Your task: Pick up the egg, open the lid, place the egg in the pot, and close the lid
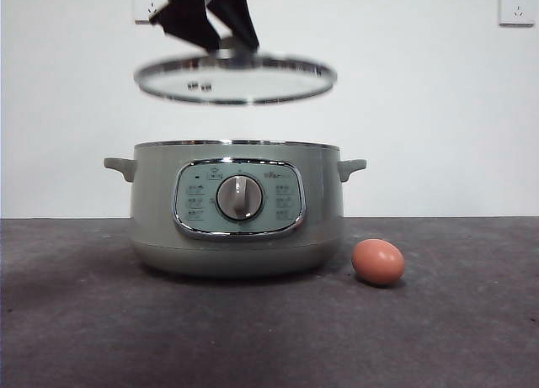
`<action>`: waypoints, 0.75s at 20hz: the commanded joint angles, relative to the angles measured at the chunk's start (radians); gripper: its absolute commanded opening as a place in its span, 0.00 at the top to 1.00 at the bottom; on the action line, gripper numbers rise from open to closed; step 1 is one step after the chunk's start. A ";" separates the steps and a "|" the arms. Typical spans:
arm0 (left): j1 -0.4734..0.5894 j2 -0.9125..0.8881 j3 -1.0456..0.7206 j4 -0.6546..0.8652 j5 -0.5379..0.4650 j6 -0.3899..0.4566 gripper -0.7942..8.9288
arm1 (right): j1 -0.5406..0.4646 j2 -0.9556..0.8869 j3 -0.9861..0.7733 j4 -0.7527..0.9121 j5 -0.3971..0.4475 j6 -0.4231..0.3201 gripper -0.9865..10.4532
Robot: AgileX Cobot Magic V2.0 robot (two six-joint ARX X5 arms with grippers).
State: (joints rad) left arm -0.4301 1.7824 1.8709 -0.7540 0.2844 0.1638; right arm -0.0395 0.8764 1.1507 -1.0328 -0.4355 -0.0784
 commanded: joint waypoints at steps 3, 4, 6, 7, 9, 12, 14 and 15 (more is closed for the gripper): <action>0.074 -0.103 0.101 -0.032 0.010 0.009 0.93 | 0.017 0.066 0.002 0.043 -0.004 -0.003 0.42; 0.097 -0.140 0.101 -0.040 0.010 0.009 0.93 | 0.031 0.089 0.002 0.048 -0.004 -0.004 0.42; 0.148 -0.213 0.101 -0.074 0.010 0.015 0.93 | 0.074 0.146 0.002 0.066 -0.004 -0.005 0.42; 0.174 -0.247 0.101 -0.098 0.010 0.017 0.93 | 0.101 0.176 0.002 0.084 -0.003 -0.005 0.42; 0.227 -0.313 0.101 -0.158 0.010 0.026 0.93 | 0.164 0.246 0.001 0.134 -0.003 -0.005 0.42; 0.284 -0.400 0.100 -0.277 0.010 0.094 0.93 | 0.253 0.370 0.001 0.191 0.016 -0.040 0.42; 0.295 -0.455 0.099 -0.331 0.010 0.095 0.93 | 0.305 0.460 0.001 0.203 0.055 -0.085 0.42; 0.297 -0.484 0.099 -0.345 0.010 0.095 0.93 | 0.327 0.506 0.000 0.217 0.077 -0.101 0.42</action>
State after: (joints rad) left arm -0.1360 1.3235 1.9587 -1.1496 0.2802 0.2398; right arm 0.2840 1.3754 1.1507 -0.8204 -0.3626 -0.1471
